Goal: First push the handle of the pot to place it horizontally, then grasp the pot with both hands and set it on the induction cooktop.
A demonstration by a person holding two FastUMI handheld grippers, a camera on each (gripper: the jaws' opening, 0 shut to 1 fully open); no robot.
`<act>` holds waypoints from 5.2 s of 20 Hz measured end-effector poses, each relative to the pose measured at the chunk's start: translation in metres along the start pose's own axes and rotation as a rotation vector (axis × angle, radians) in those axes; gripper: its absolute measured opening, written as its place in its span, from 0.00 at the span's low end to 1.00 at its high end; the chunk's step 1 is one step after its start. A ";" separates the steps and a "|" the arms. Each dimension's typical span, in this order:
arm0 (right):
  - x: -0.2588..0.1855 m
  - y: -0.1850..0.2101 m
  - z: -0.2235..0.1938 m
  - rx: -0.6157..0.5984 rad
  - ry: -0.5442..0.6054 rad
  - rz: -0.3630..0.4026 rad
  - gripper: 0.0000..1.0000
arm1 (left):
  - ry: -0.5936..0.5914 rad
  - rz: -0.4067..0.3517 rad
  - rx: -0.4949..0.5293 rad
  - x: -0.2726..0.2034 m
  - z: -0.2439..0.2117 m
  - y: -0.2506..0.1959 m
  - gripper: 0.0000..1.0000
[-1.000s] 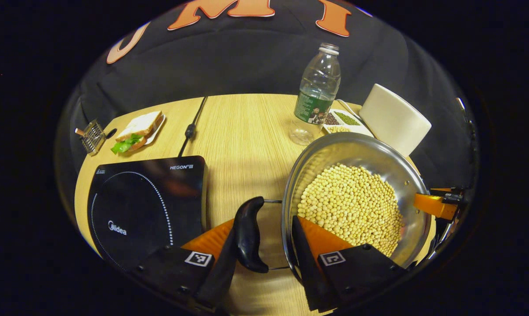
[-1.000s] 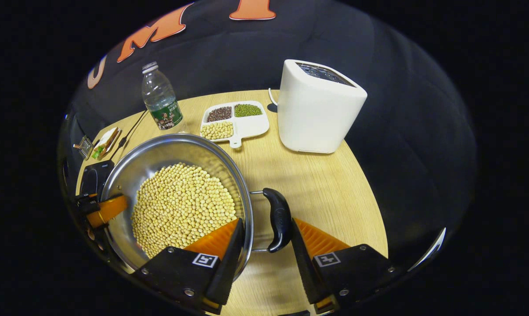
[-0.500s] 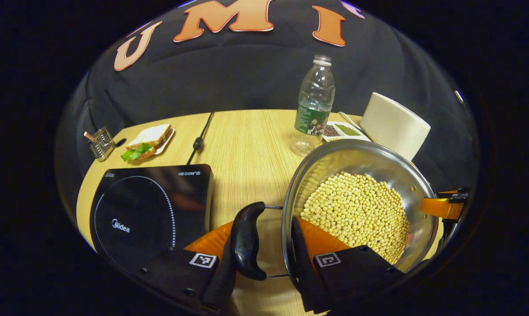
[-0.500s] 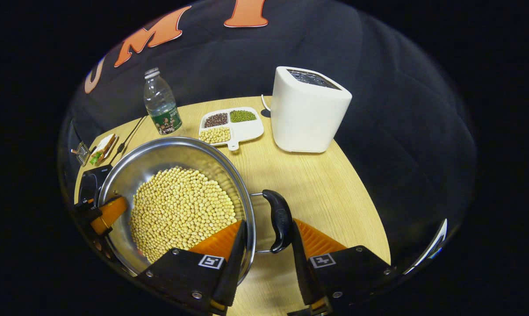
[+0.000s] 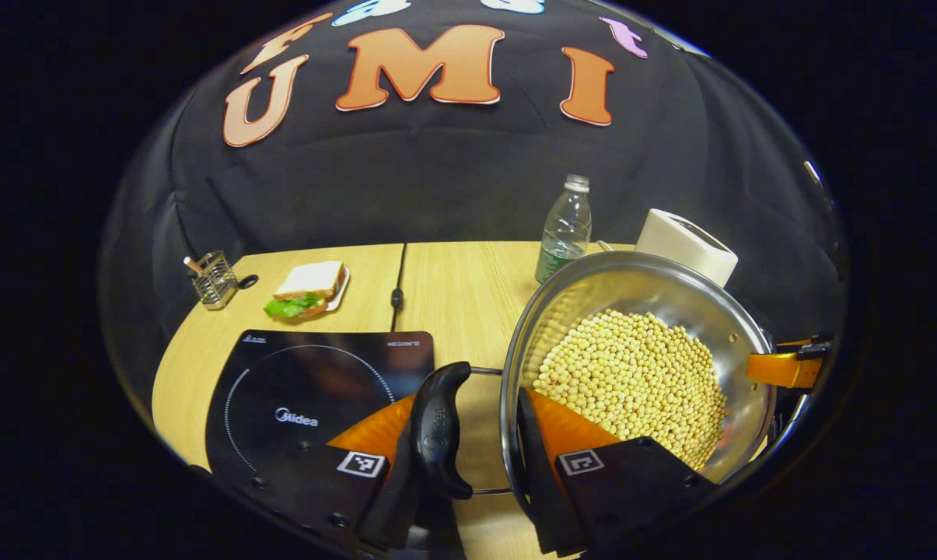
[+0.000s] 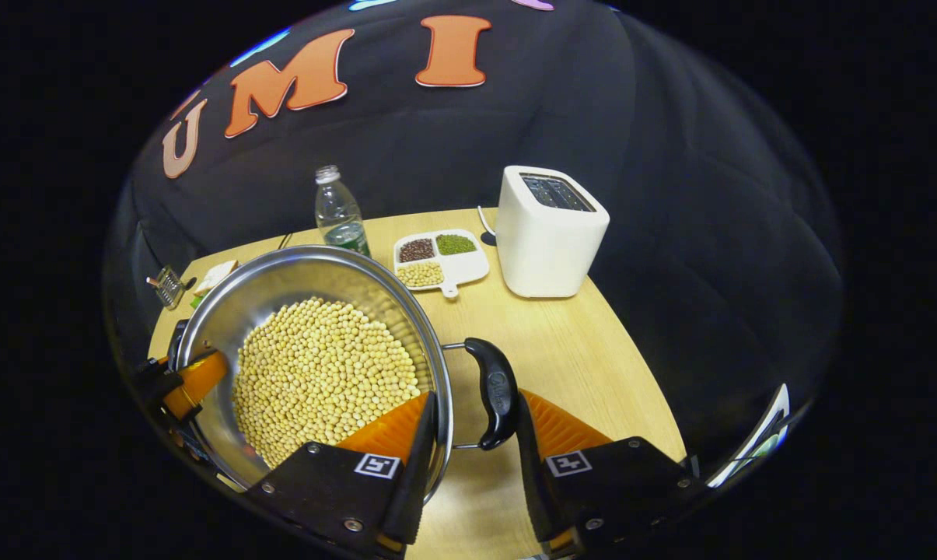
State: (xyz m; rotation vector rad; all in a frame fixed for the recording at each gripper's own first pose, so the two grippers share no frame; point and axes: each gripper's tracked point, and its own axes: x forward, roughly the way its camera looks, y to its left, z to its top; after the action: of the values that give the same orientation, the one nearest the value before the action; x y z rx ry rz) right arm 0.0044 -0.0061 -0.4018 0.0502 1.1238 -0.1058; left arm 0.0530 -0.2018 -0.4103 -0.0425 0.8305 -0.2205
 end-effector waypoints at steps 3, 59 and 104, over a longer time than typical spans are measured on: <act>-0.018 0.028 0.006 -0.019 -0.016 0.027 0.54 | -0.025 0.025 -0.006 -0.020 0.011 0.027 0.67; -0.035 0.285 0.042 -0.244 -0.166 0.283 0.78 | -0.179 0.364 0.004 -0.079 0.049 0.292 0.80; -0.387 0.022 0.148 -0.152 -1.257 0.254 0.95 | -1.045 0.229 0.074 -0.438 0.223 0.100 1.00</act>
State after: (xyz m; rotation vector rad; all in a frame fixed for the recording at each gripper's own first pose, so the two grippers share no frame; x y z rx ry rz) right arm -0.0256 0.0245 0.0105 -0.0144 -0.1378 0.1675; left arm -0.0514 -0.0222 0.0466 0.0105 -0.2160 0.0067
